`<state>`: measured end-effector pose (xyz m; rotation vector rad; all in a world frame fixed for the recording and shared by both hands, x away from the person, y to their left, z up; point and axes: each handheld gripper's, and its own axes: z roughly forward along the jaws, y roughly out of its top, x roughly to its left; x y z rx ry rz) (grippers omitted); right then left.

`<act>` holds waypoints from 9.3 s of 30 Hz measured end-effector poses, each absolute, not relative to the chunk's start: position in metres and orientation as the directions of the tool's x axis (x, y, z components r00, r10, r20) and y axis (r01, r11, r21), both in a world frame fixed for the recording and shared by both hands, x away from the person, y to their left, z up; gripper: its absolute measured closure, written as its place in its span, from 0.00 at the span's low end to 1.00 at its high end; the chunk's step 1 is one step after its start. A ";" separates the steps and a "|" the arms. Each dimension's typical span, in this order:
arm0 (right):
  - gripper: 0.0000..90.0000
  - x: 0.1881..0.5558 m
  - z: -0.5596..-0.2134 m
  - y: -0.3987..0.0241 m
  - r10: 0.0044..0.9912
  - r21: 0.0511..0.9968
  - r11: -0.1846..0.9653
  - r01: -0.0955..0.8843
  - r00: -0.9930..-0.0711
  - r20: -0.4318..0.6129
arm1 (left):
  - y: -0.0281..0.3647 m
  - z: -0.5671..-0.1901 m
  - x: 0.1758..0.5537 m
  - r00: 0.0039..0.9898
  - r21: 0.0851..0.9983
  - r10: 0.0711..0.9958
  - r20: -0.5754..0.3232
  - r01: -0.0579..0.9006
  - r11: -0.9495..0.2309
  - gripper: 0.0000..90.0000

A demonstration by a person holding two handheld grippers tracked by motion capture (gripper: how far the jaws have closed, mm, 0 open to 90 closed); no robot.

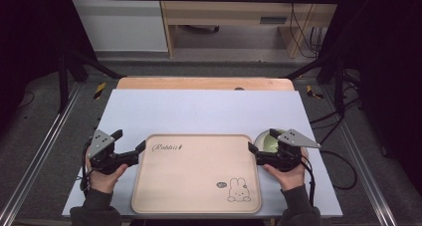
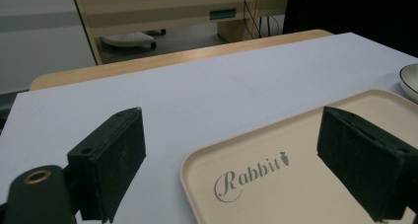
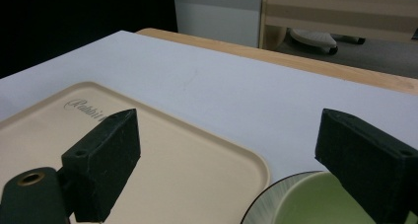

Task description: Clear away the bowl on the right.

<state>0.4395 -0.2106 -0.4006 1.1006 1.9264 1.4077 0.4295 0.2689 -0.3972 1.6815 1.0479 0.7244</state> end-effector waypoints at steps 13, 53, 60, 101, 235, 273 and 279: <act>0.12 0.437 -0.399 -0.214 0.845 0.942 0.143 0.305 -0.533 0.044 | 0.270 -0.400 0.430 0.442 0.942 0.897 -0.014 0.307 -0.136 0.12; 0.16 0.433 -0.388 -0.264 0.915 0.935 0.126 0.330 -0.403 0.018 | 0.266 -0.404 0.432 0.445 0.933 0.895 -0.003 0.323 -0.158 0.13; 0.17 0.438 -0.393 -0.270 0.925 0.916 0.131 0.378 -0.379 0.024 | 0.266 -0.405 0.432 0.446 0.932 0.895 0.001 0.325 -0.163 0.13; 0.40 0.465 -0.425 -0.298 0.965 0.780 0.144 0.608 -0.261 0.025 | 0.266 -0.408 0.435 0.436 0.927 0.900 0.000 0.337 -0.163 0.13; 0.93 0.481 -0.426 -0.287 0.985 0.634 0.042 0.772 -0.140 0.105 | 0.265 -0.409 0.435 0.433 0.922 0.901 0.010 0.344 -0.176 0.14; 0.92 0.467 -0.398 -0.275 0.953 0.719 0.046 0.693 -0.247 0.177 | 0.264 -0.408 0.435 0.438 0.924 0.899 0.011 0.340 -0.177 0.14; 0.92 0.464 -0.391 -0.266 0.940 0.734 0.073 0.675 -0.292 0.175 | 0.264 -0.408 0.435 0.441 0.924 0.898 0.010 0.339 -0.177 0.14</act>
